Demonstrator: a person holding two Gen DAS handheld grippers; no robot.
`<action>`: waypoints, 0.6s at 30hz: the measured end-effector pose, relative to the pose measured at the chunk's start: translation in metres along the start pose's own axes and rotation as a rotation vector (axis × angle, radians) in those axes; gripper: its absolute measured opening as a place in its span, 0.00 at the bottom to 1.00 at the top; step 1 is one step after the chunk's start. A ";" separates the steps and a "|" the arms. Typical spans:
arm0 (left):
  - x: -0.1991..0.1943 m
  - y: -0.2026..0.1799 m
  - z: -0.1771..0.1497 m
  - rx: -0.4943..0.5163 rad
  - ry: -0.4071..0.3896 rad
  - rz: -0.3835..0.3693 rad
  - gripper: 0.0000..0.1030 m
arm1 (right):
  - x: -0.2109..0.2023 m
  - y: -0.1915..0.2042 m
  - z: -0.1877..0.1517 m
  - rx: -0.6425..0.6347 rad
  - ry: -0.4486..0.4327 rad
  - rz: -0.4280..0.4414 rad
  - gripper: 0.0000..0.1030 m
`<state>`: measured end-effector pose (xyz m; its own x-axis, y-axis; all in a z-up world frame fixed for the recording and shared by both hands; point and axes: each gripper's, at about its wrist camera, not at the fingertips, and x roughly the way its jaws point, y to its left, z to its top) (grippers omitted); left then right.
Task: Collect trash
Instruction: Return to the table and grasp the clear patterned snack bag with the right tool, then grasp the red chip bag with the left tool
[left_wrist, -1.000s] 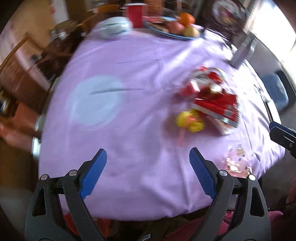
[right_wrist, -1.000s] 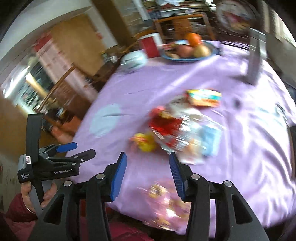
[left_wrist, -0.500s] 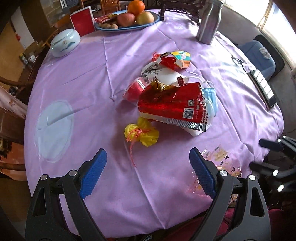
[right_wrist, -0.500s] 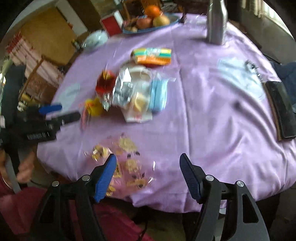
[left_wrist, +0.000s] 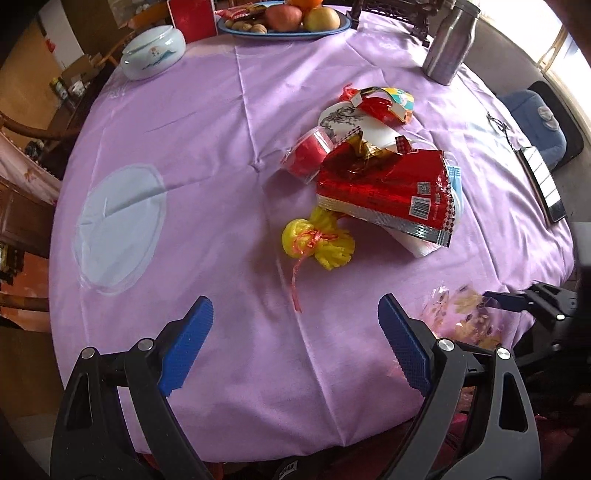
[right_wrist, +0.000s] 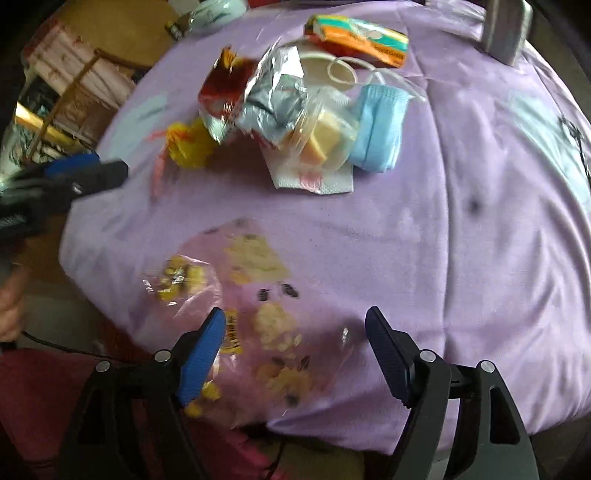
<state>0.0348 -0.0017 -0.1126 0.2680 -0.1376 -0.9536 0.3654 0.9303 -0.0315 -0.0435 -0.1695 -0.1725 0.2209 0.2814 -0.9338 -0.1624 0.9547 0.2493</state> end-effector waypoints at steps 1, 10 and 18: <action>0.001 -0.001 0.001 0.003 0.003 -0.006 0.85 | -0.001 0.001 0.000 -0.001 -0.005 0.003 0.04; 0.009 -0.043 0.043 0.071 -0.008 -0.146 0.89 | -0.055 -0.054 -0.005 0.190 -0.183 -0.064 0.02; 0.046 -0.090 0.073 0.176 0.020 -0.023 0.88 | -0.086 -0.087 -0.017 0.277 -0.266 -0.080 0.02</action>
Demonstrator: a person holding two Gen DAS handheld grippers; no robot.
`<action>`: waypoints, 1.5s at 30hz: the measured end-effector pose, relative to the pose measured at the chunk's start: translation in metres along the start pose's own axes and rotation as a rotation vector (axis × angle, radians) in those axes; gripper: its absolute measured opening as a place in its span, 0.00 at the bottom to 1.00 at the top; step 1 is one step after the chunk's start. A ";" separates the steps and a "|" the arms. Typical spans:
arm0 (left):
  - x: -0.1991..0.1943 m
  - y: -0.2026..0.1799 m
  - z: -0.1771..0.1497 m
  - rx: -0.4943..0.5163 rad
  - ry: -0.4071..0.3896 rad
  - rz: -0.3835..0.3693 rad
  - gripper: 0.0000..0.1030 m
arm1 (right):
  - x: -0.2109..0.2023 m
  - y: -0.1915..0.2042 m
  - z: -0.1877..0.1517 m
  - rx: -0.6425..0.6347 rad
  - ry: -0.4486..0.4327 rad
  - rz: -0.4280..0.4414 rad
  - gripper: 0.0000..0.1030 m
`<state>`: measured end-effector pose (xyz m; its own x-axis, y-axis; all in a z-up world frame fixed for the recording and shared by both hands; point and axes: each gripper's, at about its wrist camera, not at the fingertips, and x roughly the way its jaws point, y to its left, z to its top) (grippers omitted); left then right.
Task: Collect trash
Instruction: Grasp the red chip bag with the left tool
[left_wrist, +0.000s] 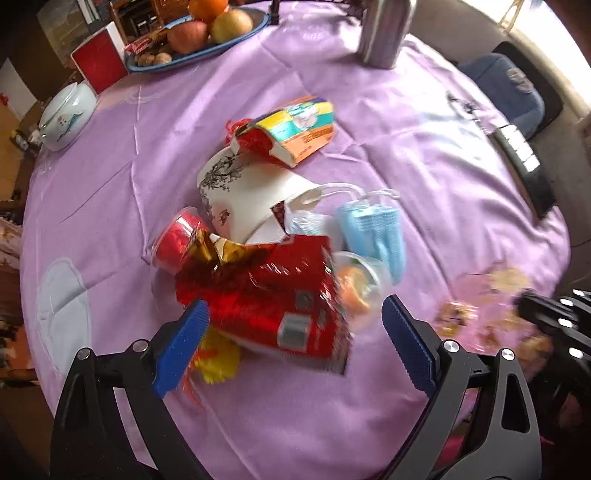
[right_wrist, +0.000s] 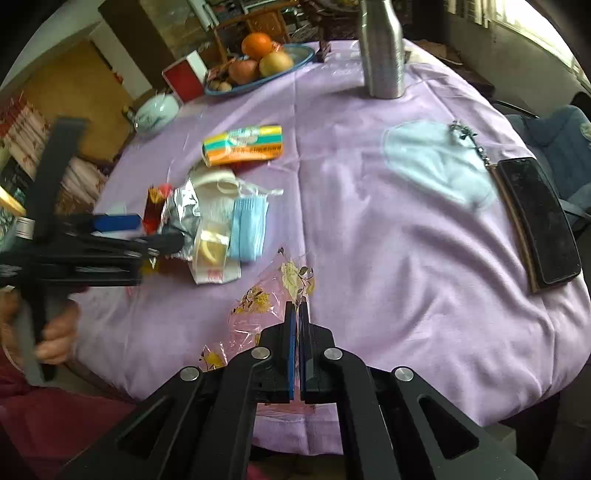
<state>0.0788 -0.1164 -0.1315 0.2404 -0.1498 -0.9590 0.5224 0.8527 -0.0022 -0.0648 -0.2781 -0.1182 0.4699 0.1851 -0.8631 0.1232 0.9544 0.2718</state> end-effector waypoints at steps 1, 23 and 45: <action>0.003 0.002 0.000 -0.010 0.005 0.014 0.85 | -0.003 -0.003 0.003 0.000 -0.011 -0.001 0.02; -0.075 0.048 -0.016 -0.166 -0.181 0.053 0.29 | -0.025 0.021 0.050 -0.037 -0.106 0.153 0.02; -0.129 0.146 -0.137 -0.602 -0.184 0.239 0.29 | 0.009 0.145 0.076 -0.365 0.015 0.388 0.02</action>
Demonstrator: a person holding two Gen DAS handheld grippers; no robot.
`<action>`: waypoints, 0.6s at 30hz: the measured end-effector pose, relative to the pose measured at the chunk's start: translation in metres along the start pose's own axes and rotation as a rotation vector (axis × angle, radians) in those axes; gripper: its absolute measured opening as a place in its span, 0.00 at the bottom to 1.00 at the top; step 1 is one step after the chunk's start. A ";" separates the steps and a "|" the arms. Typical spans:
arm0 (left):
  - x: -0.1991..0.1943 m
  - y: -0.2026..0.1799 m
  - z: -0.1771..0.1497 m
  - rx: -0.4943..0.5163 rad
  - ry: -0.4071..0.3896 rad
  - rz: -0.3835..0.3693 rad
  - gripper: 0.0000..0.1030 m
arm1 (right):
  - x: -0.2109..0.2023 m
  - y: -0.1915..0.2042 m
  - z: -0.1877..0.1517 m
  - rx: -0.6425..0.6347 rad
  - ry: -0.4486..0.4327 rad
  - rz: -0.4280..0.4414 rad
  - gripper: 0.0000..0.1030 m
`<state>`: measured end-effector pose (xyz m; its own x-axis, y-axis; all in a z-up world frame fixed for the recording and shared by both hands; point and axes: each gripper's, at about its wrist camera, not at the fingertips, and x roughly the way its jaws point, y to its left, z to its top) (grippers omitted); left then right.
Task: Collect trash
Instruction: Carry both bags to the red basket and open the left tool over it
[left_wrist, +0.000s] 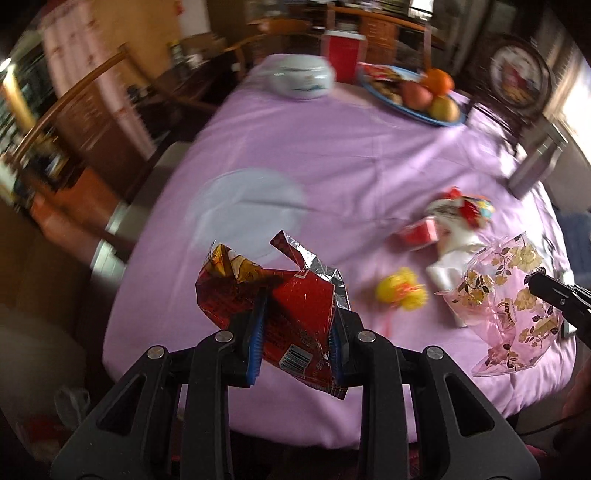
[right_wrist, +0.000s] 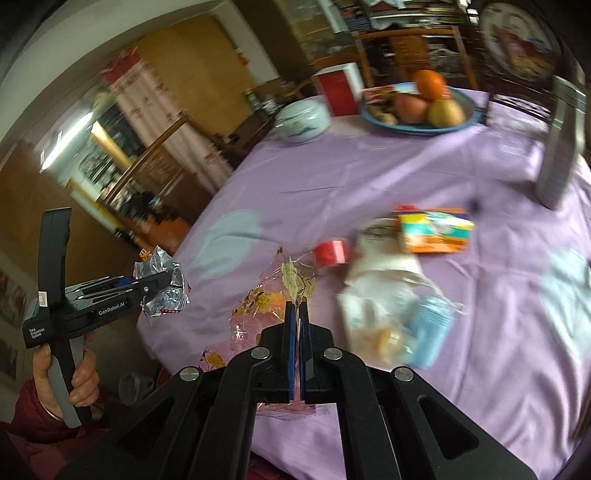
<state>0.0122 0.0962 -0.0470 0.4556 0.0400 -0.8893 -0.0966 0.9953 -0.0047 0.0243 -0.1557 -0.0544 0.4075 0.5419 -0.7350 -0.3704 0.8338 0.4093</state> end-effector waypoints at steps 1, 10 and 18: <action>-0.002 0.007 -0.003 -0.021 0.000 0.013 0.29 | 0.004 0.005 0.002 -0.014 0.009 0.011 0.02; -0.027 0.092 -0.044 -0.268 -0.002 0.129 0.29 | 0.051 0.078 0.024 -0.204 0.109 0.147 0.02; -0.044 0.154 -0.092 -0.466 0.008 0.202 0.29 | 0.088 0.145 0.029 -0.365 0.207 0.232 0.02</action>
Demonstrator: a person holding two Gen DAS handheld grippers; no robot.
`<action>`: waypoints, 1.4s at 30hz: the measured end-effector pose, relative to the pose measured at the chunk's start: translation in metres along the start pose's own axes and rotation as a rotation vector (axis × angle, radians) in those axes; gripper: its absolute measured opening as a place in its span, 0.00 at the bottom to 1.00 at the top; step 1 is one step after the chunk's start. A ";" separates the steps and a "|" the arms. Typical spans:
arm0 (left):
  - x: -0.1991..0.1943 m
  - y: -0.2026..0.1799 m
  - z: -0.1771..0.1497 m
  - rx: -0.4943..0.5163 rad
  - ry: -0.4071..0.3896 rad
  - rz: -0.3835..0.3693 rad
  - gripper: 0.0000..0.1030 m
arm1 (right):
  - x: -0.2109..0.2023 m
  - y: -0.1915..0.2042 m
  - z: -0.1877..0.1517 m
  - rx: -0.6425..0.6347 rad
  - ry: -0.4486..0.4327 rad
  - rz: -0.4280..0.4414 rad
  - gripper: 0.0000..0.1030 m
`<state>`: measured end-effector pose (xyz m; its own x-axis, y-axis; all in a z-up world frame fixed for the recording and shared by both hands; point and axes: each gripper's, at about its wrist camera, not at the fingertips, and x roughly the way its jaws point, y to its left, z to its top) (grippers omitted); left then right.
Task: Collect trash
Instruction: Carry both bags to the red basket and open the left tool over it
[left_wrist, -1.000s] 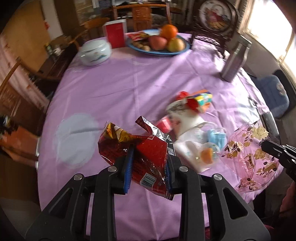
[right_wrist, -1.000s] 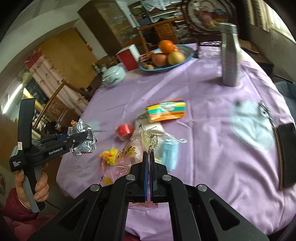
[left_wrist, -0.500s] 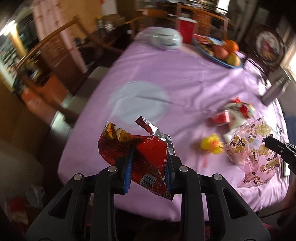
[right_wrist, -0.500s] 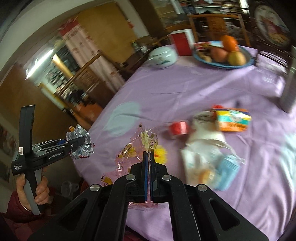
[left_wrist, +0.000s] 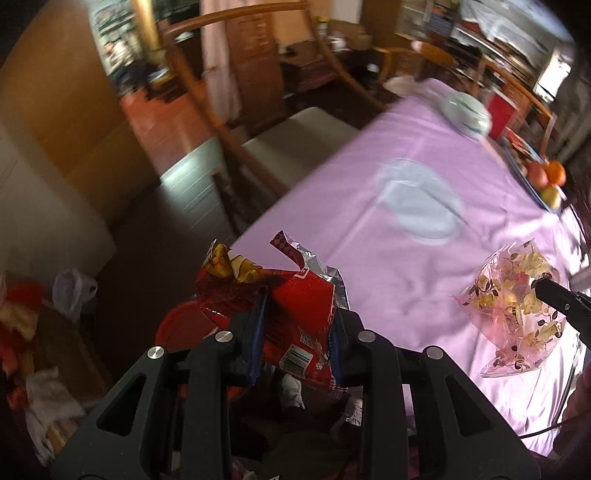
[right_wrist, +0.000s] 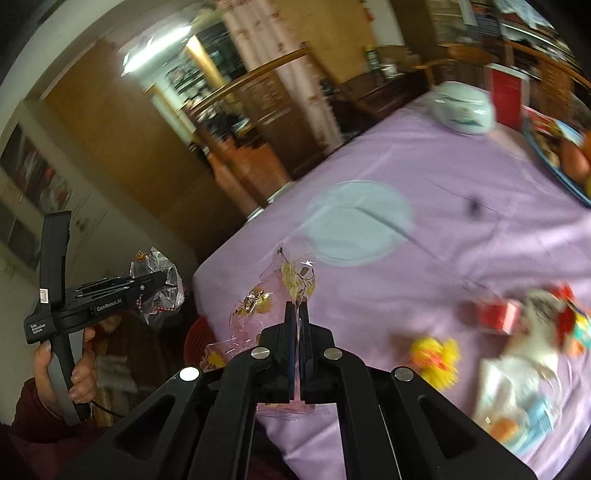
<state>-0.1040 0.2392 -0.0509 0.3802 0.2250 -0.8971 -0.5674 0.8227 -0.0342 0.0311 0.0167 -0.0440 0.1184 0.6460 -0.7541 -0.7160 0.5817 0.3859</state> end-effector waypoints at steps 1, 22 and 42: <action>0.000 0.009 -0.002 -0.018 0.005 0.007 0.29 | 0.004 0.005 0.002 -0.013 0.009 0.009 0.02; 0.089 0.152 -0.058 -0.298 0.251 0.025 0.29 | 0.094 0.111 0.026 -0.201 0.203 0.050 0.02; 0.099 0.232 -0.090 -0.492 0.297 0.100 0.70 | 0.168 0.188 0.025 -0.386 0.379 0.130 0.02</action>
<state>-0.2641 0.4048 -0.1872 0.1266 0.0746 -0.9892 -0.8897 0.4494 -0.0800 -0.0666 0.2465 -0.0848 -0.1926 0.4365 -0.8789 -0.9167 0.2397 0.3199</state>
